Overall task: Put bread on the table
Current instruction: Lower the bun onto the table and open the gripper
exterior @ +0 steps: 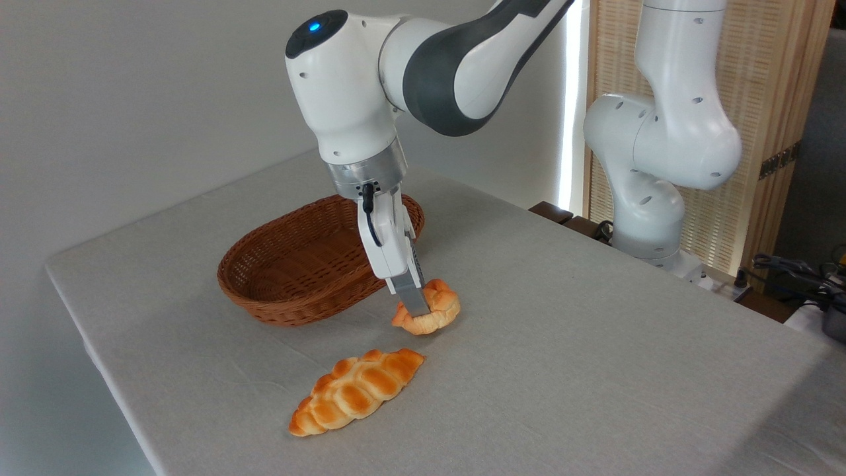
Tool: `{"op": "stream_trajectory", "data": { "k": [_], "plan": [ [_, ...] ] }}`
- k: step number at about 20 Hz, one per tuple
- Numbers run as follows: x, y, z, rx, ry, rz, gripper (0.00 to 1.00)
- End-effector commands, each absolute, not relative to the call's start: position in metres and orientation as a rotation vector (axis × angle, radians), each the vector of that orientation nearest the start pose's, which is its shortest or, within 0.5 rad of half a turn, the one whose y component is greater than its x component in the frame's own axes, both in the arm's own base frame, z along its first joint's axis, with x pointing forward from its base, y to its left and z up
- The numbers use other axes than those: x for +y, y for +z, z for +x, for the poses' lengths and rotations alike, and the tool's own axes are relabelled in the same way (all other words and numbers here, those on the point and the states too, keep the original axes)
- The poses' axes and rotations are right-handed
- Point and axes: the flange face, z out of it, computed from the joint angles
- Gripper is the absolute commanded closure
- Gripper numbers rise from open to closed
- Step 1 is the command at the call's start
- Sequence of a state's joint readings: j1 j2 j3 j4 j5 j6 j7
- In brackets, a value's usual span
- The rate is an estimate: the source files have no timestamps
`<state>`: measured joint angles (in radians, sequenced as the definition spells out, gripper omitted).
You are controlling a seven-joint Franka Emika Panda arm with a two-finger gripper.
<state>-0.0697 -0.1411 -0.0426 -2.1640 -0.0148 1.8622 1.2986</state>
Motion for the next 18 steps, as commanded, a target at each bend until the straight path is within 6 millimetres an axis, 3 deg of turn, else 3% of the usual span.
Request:
{"op": "stream_trajectory", "data": {
  "k": [1,4,11,15,18],
  "plan": [
    [-0.054,0.448,0.482,2.093,0.199,-2.433,0.10],
    [-0.054,0.448,0.482,2.091,0.199,-2.435,0.00],
    [-0.052,0.451,0.482,2.073,0.200,-2.453,0.00],
    [-0.037,0.485,0.489,1.980,0.098,-2.514,0.00],
    [-0.041,0.532,0.503,1.780,0.031,-2.627,0.00]
  ]
}}
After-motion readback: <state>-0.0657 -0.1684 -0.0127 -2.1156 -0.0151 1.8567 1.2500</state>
